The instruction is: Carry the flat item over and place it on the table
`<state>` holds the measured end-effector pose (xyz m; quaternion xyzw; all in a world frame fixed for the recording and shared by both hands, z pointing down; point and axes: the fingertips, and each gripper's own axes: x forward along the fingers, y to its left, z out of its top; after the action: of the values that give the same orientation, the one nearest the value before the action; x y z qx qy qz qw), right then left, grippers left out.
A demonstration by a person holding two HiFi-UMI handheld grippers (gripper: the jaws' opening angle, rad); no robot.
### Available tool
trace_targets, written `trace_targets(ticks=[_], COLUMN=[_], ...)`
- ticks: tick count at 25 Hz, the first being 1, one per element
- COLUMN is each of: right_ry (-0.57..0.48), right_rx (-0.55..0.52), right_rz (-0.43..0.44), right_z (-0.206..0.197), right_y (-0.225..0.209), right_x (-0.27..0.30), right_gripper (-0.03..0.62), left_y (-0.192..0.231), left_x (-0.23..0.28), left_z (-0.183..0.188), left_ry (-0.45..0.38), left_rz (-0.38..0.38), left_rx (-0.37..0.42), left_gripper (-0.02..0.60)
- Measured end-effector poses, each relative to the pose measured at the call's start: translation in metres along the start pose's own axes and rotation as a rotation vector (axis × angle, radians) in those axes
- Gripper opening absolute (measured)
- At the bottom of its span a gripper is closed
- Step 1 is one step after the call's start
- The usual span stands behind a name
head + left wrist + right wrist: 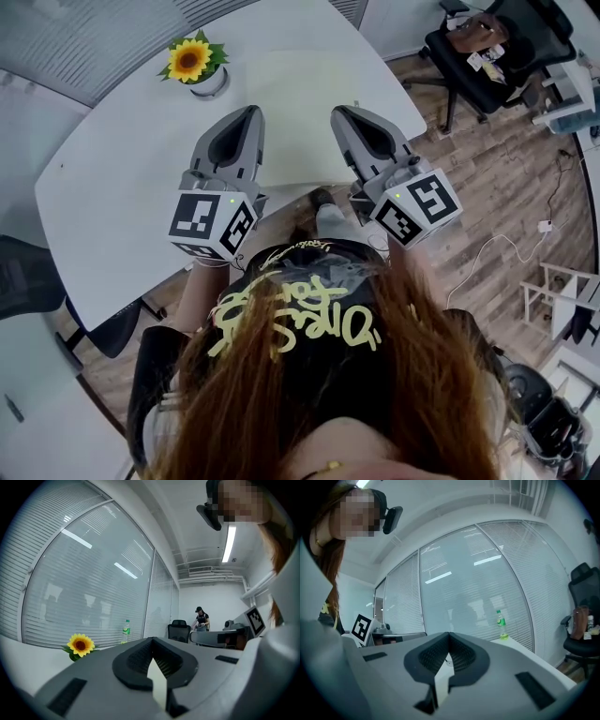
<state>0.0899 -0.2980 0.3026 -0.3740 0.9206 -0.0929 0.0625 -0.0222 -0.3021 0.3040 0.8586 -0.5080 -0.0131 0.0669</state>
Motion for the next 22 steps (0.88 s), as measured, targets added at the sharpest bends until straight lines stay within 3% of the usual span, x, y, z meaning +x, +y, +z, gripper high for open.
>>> trace_targets(ticks=[11,22], right_ry=[0.015,0.018], right_rx=[-0.025,-0.028], right_rz=[-0.004,-0.002], right_z=[-0.006,-0.006], right_y=[-0.003,0.000], right_x=[0.004,0.009], right_gripper=[0.003,0.003], left_y=[0.003,0.002], left_x=[0.007,0.008], left_z=[-0.012,-0.005], left_ry=[0.041,0.023], left_rz=[0.009,-0.020], left_rx=[0.021,0.014], left_gripper=[-0.005,-0.005])
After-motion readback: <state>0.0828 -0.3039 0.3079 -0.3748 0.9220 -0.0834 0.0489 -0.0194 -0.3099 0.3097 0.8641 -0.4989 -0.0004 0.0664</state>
